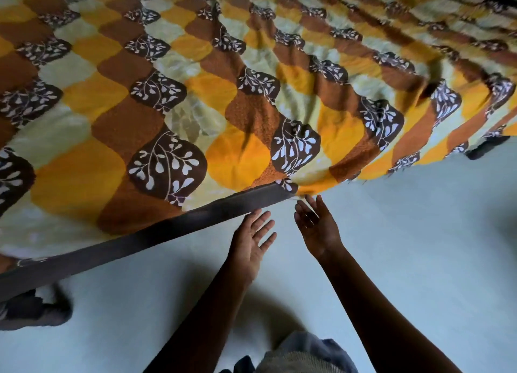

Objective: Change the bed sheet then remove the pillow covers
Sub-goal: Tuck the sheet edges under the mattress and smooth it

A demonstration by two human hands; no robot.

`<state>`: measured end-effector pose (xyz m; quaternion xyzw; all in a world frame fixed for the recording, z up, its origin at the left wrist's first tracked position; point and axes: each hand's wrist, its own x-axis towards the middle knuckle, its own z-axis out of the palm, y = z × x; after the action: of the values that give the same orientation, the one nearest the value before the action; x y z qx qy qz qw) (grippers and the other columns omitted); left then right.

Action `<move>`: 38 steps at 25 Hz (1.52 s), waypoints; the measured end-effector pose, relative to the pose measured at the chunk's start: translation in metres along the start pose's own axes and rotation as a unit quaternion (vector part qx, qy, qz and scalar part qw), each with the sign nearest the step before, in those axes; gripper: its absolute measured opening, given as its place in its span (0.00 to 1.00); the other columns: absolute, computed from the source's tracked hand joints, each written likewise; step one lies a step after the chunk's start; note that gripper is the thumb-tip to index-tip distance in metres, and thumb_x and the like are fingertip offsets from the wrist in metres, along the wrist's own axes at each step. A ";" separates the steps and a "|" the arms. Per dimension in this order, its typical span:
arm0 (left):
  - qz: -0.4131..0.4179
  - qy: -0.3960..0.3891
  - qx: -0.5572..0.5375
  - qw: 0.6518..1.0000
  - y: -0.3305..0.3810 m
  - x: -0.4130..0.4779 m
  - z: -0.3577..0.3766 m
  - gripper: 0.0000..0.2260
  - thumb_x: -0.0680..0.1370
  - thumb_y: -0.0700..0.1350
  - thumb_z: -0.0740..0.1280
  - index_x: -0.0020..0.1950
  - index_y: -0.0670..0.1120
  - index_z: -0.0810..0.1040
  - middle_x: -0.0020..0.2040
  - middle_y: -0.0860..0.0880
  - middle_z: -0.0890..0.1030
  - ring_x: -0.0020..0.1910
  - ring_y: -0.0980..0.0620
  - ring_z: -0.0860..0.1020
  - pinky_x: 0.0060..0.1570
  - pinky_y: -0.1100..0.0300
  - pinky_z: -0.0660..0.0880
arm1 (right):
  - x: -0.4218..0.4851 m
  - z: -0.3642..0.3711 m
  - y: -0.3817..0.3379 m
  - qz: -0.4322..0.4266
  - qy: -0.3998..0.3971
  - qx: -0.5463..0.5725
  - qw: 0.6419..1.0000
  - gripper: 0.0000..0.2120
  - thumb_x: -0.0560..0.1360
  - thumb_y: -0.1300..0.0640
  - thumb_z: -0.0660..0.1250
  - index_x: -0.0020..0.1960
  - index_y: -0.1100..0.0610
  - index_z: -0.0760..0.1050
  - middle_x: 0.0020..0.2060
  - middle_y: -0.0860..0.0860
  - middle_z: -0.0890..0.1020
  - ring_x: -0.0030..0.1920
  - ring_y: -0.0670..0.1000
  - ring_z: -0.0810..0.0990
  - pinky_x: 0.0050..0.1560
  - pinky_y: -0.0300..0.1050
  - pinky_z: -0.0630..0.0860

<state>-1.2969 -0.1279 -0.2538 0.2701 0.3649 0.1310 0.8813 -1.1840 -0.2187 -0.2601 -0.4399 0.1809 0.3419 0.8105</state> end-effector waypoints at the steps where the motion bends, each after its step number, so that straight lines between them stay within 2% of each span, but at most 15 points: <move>1: -0.015 -0.013 0.004 1.000 -0.010 0.012 0.020 0.12 0.82 0.47 0.55 0.63 0.46 0.71 0.69 0.44 0.71 0.66 0.45 0.71 0.62 0.50 0.69 | 0.014 -0.011 -0.013 0.007 0.010 0.029 1.000 0.23 0.78 0.48 0.62 0.67 0.61 0.68 0.51 0.58 0.78 0.49 0.54 0.79 0.48 0.45 0.77; 4: -0.025 -0.033 0.010 0.999 -0.035 0.045 0.072 0.14 0.81 0.45 0.57 0.66 0.48 0.69 0.72 0.46 0.66 0.71 0.44 0.64 0.64 0.46 0.65 | 0.059 -0.042 -0.048 0.043 0.009 0.114 0.992 0.32 0.74 0.41 0.63 0.71 0.57 0.60 0.64 0.61 0.72 0.59 0.61 0.76 0.56 0.54 0.76; 6: -0.017 -0.028 0.008 0.999 -0.047 0.063 0.098 0.11 0.80 0.42 0.58 0.62 0.49 0.71 0.71 0.47 0.67 0.72 0.45 0.62 0.67 0.44 0.62 | 0.080 -0.053 -0.073 0.044 -0.004 0.150 0.988 0.32 0.73 0.40 0.64 0.70 0.53 0.60 0.65 0.59 0.71 0.58 0.59 0.77 0.55 0.51 0.76; 8: -0.004 -0.014 0.002 1.000 -0.059 0.078 0.115 0.10 0.79 0.38 0.59 0.57 0.49 0.73 0.66 0.48 0.70 0.71 0.47 0.63 0.66 0.43 0.62 | 0.092 -0.061 -0.097 0.035 -0.007 0.139 0.990 0.28 0.72 0.41 0.65 0.66 0.54 0.67 0.58 0.53 0.75 0.44 0.49 0.78 0.41 0.39 0.75; 11: 0.017 -0.007 0.002 1.000 -0.072 0.095 0.132 0.14 0.75 0.35 0.64 0.59 0.48 0.72 0.63 0.49 0.75 0.69 0.47 0.68 0.62 0.46 0.67 | 0.096 -0.070 -0.121 0.023 -0.026 0.081 0.996 0.09 0.73 0.47 0.65 0.45 0.52 0.75 0.34 0.46 0.77 0.24 0.42 0.69 0.23 0.33 0.63; 14: 0.014 -0.016 0.045 0.999 -0.082 0.102 0.151 0.14 0.72 0.35 0.69 0.51 0.51 0.75 0.51 0.53 0.81 0.59 0.51 0.75 0.56 0.51 0.71 | 0.098 -0.082 -0.134 0.016 0.022 0.031 0.999 0.11 0.76 0.52 0.64 0.37 0.54 0.72 0.21 0.45 0.72 0.18 0.42 0.64 0.18 0.32 0.58; 16: -0.016 -0.034 0.087 0.996 -0.088 0.107 0.161 0.14 0.71 0.36 0.71 0.52 0.52 0.75 0.50 0.55 0.81 0.54 0.54 0.76 0.52 0.52 0.71 | 0.100 -0.094 -0.141 -0.016 0.108 0.019 0.994 0.11 0.76 0.53 0.66 0.36 0.54 0.72 0.21 0.45 0.72 0.18 0.41 0.65 0.18 0.32 0.58; 18: -0.041 -0.037 0.124 0.991 -0.091 0.116 0.170 0.19 0.71 0.40 0.72 0.60 0.51 0.73 0.58 0.51 0.78 0.55 0.53 0.76 0.49 0.55 0.72 | 0.099 -0.103 -0.142 -0.052 0.172 0.047 0.983 0.11 0.76 0.52 0.66 0.37 0.54 0.72 0.21 0.45 0.74 0.19 0.41 0.67 0.20 0.32 0.62; 22: -0.085 0.014 0.160 0.983 -0.091 0.131 0.175 0.26 0.72 0.44 0.72 0.68 0.46 0.67 0.65 0.48 0.75 0.59 0.48 0.75 0.45 0.57 0.72 | 0.086 -0.089 -0.127 -0.044 0.109 0.051 0.992 0.12 0.75 0.44 0.65 0.41 0.53 0.74 0.30 0.46 0.75 0.33 0.43 0.75 0.42 0.37 0.73; 24: -0.122 0.000 0.167 0.978 -0.086 0.130 0.174 0.21 0.74 0.45 0.70 0.64 0.44 0.70 0.64 0.45 0.76 0.51 0.50 0.77 0.40 0.59 0.71 | 0.081 -0.073 -0.123 -0.063 0.085 0.009 0.994 0.10 0.76 0.48 0.65 0.40 0.52 0.71 0.30 0.46 0.78 0.34 0.43 0.77 0.44 0.40 0.74; 27: -0.198 0.022 0.172 0.965 -0.077 0.119 0.167 0.18 0.74 0.51 0.69 0.57 0.43 0.71 0.54 0.45 0.75 0.47 0.49 0.75 0.41 0.57 0.72 | 0.079 -0.065 -0.125 -0.088 0.169 -0.042 0.981 0.08 0.74 0.52 0.68 0.41 0.52 0.70 0.33 0.47 0.80 0.36 0.44 0.78 0.43 0.38 0.73; 30: -0.240 0.027 0.155 0.958 -0.064 0.099 0.158 0.13 0.75 0.52 0.68 0.42 0.44 0.69 0.36 0.48 0.69 0.29 0.53 0.70 0.26 0.64 0.66 | 0.079 -0.063 -0.129 -0.081 0.224 -0.069 0.969 0.09 0.73 0.52 0.69 0.40 0.52 0.70 0.28 0.44 0.79 0.31 0.40 0.77 0.40 0.36 0.71; 32: -0.217 -0.022 0.074 0.973 -0.051 0.088 0.159 0.12 0.78 0.47 0.63 0.37 0.45 0.68 0.33 0.49 0.69 0.22 0.56 0.70 0.20 0.69 0.65 | 0.080 -0.057 -0.131 -0.069 0.214 -0.046 0.973 0.10 0.75 0.52 0.67 0.37 0.53 0.71 0.27 0.44 0.79 0.29 0.41 0.77 0.38 0.37 0.72; 35: -0.152 -0.056 -0.061 0.985 -0.034 0.090 0.165 0.09 0.81 0.44 0.58 0.45 0.43 0.74 0.41 0.47 0.77 0.35 0.54 0.79 0.31 0.65 0.77 | 0.081 -0.052 -0.129 -0.061 0.126 0.013 0.990 0.10 0.76 0.49 0.65 0.39 0.52 0.74 0.33 0.47 0.80 0.38 0.45 0.79 0.44 0.43 0.74; 38: -0.103 -0.070 -0.136 0.983 -0.032 0.091 0.161 0.15 0.81 0.46 0.53 0.61 0.41 0.71 0.54 0.45 0.78 0.53 0.49 0.78 0.52 0.52 0.75 | 0.083 -0.051 -0.125 -0.043 0.065 -0.009 0.997 0.09 0.76 0.49 0.65 0.49 0.53 0.76 0.42 0.49 0.81 0.47 0.48 0.79 0.51 0.44 0.73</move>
<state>-1.1172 -0.1766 -0.2290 0.1174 0.3073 0.0684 0.9419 -1.0368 -0.2762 -0.2639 -0.4755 0.2116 0.2790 0.8070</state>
